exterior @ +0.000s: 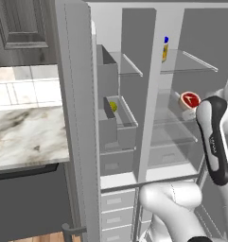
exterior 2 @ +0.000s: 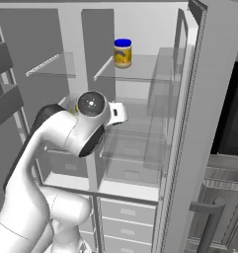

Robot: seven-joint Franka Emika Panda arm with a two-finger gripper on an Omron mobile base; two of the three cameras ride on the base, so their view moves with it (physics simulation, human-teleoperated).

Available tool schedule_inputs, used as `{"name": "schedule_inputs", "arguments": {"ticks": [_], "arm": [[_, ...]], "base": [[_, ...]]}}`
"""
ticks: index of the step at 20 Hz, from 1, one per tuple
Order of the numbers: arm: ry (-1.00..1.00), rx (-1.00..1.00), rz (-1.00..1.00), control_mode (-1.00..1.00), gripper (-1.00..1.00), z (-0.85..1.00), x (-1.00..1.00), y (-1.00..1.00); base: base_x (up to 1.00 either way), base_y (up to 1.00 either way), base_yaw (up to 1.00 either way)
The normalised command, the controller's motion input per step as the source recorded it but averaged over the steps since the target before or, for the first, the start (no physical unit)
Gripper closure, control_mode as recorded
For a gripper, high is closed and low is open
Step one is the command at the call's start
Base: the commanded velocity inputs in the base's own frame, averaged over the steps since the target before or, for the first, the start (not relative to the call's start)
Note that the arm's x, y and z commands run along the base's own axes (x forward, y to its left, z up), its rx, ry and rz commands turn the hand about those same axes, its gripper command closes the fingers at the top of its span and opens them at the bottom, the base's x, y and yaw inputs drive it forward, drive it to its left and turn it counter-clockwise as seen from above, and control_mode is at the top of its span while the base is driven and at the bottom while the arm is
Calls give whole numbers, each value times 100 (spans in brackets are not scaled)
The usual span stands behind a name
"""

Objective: There's a steak in the fridge that needs to be moved to the freezer for freezing. Pick up the steak from the fridge, place it on any shelf in the freezer, and close the fridge and freezer doors when done.

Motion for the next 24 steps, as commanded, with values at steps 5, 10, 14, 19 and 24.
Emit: {"name": "schedule_inputs", "arguments": {"ticks": [5, 10, 14, 19, 24], "arm": [[-22, 0, 11, -100, 100, 51, -33, 76], [-9, 1, 22, -100, 100, 63, -2, 67], [-8, 2, 27, -100, 100, 46, 0, 52], [-3, 4, 27, -100, 100, 28, 7, 47], [-1, 0, 17, -100, 100, 2, 37, 33]], "base": [[0, 0, 0], [0, 0, 0], [0, 0, 0], [0, 0, 0], [0, 0, 0]]}}
